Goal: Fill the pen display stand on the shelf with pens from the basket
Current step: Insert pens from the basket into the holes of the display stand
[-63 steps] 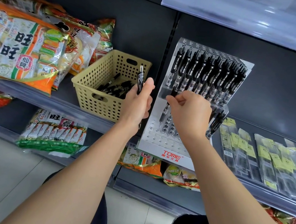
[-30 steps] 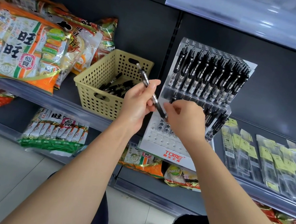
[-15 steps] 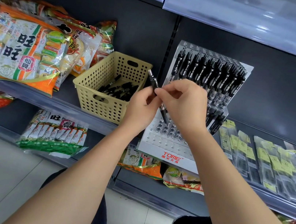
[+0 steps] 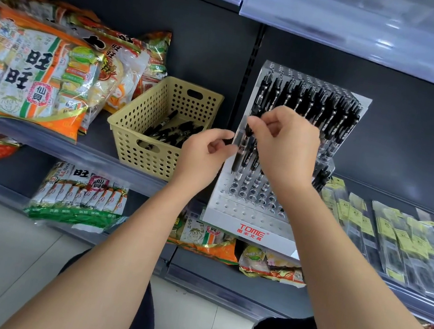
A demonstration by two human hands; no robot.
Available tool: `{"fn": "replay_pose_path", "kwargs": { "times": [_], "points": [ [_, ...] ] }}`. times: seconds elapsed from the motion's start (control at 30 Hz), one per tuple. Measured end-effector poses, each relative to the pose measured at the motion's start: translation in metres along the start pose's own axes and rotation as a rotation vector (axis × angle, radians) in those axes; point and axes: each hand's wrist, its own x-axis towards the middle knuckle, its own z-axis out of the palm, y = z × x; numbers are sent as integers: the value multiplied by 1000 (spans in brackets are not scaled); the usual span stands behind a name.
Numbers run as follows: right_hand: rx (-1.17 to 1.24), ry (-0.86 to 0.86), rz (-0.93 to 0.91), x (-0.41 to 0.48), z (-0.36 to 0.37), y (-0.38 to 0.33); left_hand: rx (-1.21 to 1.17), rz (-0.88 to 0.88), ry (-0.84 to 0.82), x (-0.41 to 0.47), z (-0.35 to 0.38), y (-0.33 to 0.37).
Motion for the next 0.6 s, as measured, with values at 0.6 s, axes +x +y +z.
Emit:
{"fn": "replay_pose_path", "kwargs": {
  "times": [0.6],
  "points": [
    [11, 116, -12, -20, 28, 13, 335, -29, 49, 1, -8, -15]
  ]
}}
